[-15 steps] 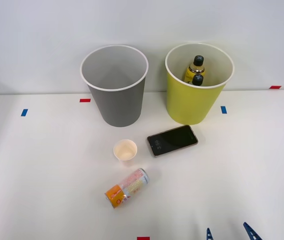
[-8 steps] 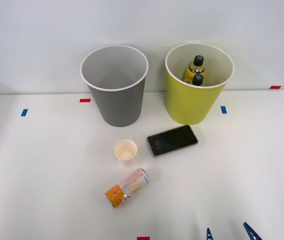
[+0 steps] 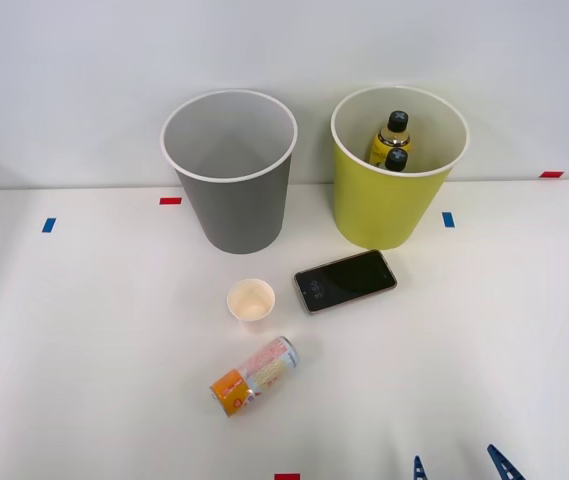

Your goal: Put cans in the gray bin, plastic bottles in the light green bin

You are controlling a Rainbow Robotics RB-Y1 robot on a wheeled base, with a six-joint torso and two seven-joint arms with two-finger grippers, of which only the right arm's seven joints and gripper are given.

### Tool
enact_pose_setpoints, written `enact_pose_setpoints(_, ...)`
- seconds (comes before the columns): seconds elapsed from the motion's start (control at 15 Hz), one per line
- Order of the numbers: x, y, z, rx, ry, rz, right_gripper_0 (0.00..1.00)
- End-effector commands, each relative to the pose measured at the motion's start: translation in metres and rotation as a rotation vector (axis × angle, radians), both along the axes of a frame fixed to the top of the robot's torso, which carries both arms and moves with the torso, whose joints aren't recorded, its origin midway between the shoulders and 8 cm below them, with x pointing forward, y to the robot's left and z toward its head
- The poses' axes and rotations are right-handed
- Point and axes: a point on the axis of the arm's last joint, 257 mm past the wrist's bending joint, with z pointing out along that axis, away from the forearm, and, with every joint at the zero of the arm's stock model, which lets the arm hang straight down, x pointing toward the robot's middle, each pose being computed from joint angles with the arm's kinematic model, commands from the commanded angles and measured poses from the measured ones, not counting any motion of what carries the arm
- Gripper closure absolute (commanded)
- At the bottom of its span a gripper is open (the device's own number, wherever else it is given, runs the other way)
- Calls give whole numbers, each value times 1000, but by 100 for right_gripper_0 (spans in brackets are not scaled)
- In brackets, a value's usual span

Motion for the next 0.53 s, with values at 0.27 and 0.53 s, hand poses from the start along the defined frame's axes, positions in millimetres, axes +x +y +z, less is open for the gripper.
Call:
enact_pose_setpoints(0.27, 0, 0, 0, 0, 0, 0, 18)
enact_pose_setpoints(0.53, 0, 0, 0, 0, 0, 0, 18)
